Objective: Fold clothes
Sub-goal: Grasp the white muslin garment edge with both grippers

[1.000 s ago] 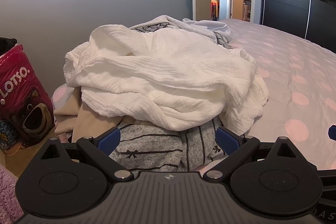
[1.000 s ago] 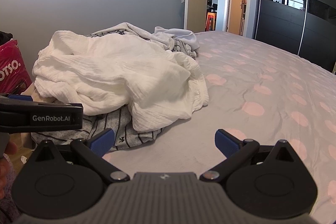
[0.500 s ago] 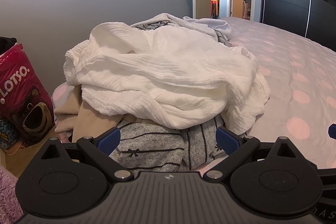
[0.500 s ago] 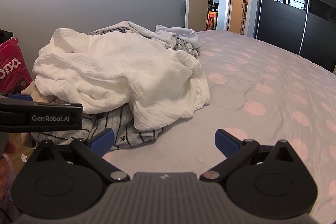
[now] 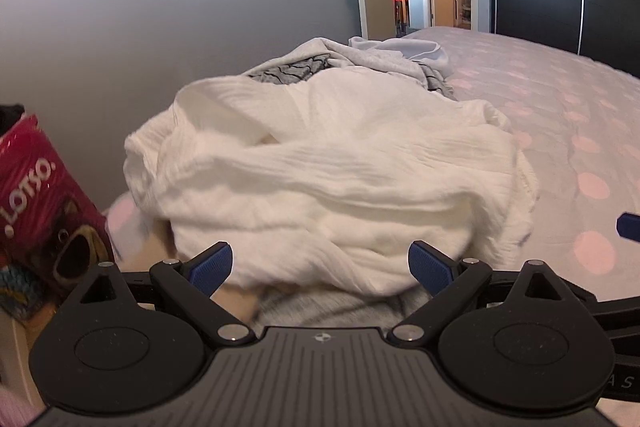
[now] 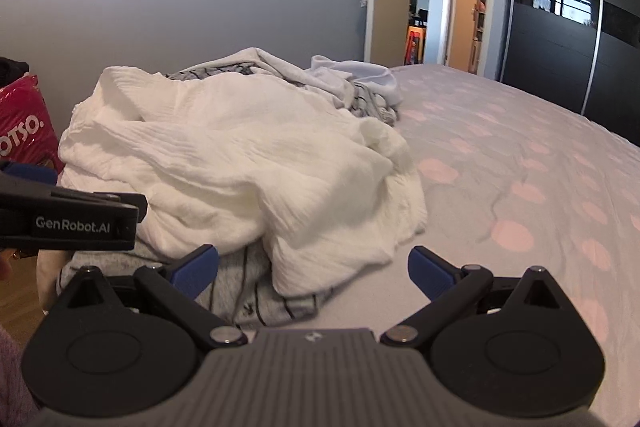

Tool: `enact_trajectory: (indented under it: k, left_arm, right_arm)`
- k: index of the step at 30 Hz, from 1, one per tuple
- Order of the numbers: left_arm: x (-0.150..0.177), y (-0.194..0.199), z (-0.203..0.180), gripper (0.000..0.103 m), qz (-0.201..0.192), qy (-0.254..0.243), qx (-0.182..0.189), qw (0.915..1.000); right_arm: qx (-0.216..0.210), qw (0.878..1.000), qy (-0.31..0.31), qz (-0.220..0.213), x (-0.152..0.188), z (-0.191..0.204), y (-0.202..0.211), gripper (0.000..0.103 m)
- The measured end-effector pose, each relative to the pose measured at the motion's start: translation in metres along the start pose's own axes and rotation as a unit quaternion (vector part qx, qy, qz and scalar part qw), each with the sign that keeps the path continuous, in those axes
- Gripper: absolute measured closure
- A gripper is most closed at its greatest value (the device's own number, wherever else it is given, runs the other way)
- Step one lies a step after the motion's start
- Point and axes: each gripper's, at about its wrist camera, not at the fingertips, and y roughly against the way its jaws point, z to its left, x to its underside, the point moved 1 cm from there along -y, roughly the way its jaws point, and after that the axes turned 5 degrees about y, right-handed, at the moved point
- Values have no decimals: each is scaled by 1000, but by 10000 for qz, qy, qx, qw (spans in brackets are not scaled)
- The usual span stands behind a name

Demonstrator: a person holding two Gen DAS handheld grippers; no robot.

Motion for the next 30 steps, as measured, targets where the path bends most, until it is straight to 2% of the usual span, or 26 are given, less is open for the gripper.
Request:
enact_trajectory:
  k: [4, 5, 7, 10, 11, 12, 13, 15, 16, 18, 19, 21, 23, 30]
  left_arm:
    - [-10, -22, 11, 10, -76, -95, -152, 9998]
    - [-13, -28, 13, 11, -133, -61, -180, 9997]
    - [-17, -39, 17, 18, -248, 13, -210, 9995]
    - [-21, -55, 17, 34, -281, -28, -103, 9995]
    - [-21, -60, 16, 46, -263, -69, -58, 9996]
    - [-21, -65, 13, 51, -217, -135, -5, 9997]
    - [-21, -68, 11, 52, -186, -161, 38, 9997]
    - [-19, -73, 6, 59, -168, -149, 83, 9997]
    - [-18, -74, 4, 60, -185, -176, 73, 9996]
    - [-17, -73, 0, 72, -217, -264, 37, 9994]
    - [-18, -73, -1, 74, -223, -282, 32, 9993]
    - [-21, -71, -4, 87, -208, -294, 97, 9993]
    - [-23, -66, -9, 94, -171, -306, 250, 9991]
    - [-17, -29, -53, 95, -185, -787, 866, 9930]
  right_arm:
    - [13, 9998, 195, 33, -10, 10, -22, 12]
    - [44, 9997, 226, 44, -12, 12, -29, 17]
    - [132, 9996, 238, 44, -16, 15, -43, 25]
    - [204, 9997, 124, 69, -22, 15, -59, 34]
    - [179, 9998, 78, 103, -23, 15, -62, 45]
    - [154, 9998, 33, 138, -23, 15, -65, 55]
    - [130, 9998, -13, 172, -24, 15, -67, 60]
    - [80, 9996, -105, 241, -26, 14, -73, 82]
    - [55, 9995, -150, 276, -27, 14, -76, 83]
    - [14, 9992, -262, 287, -28, 13, -77, 89]
    - [22, 9992, -319, 250, -27, 13, -74, 90]
    - [143, 9992, -339, 166, -25, 11, -65, 92]
    - [381, 9985, -376, 82, -22, 5, -53, 93]
    - [909, 9926, -791, 129, -4, -46, 5, 94]
